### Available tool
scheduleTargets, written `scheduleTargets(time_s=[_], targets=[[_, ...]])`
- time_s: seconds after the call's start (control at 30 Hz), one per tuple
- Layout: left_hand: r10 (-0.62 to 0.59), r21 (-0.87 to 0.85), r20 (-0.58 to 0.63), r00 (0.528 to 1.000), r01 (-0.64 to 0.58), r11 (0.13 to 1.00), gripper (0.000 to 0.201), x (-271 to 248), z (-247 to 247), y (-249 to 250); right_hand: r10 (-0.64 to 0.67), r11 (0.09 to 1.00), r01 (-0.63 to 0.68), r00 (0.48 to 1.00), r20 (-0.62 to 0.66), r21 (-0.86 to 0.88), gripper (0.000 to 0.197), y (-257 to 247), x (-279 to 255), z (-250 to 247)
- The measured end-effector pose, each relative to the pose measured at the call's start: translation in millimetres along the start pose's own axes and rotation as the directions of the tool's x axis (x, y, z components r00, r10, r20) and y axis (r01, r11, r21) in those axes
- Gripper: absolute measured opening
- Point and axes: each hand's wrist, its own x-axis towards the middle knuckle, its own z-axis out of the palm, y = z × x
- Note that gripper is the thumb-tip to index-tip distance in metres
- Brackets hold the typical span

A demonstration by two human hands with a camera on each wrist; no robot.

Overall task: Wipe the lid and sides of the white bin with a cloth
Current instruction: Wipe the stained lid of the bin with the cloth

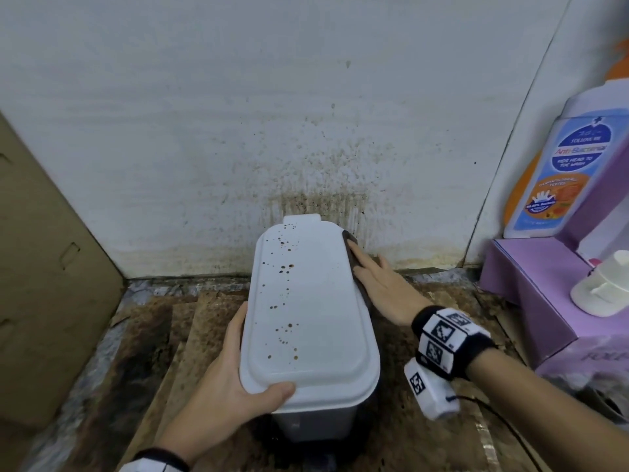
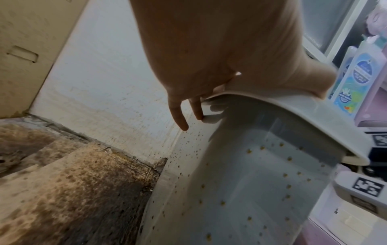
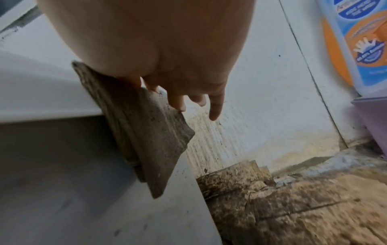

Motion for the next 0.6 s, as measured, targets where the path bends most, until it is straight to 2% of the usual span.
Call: scheduleTargets(time_s=[0.1, 0.2, 0.43, 0.6], targets=[[0.007, -0.009, 0.008, 1.0, -0.007, 1.0, 0.121, 1, 0, -1, -0.006, 0.999, 0.006, 1.0, 0.001, -0.048, 0.046, 8, 21, -1], [0.009, -0.036, 0.015, 1.0, -0.008, 0.999, 0.119, -1, 3, -1, -0.015, 0.998, 0.014, 1.0, -0.007, -0.063, 0.05, 9, 23, 0], [0.002, -0.053, 0.026, 1.0, -0.001, 0.999, 0.122, -3, 5, -4, 0.004, 0.995, -0.008, 0.999, -0.043, -0.098, 0.05, 1, -6, 3], [-0.014, -0.055, 0.037, 0.999, 0.016, 0.998, 0.123, -4, 4, -6, -0.02, 0.999, 0.017, 0.997, -0.072, -0.036, 0.048, 3, -35, 15]])
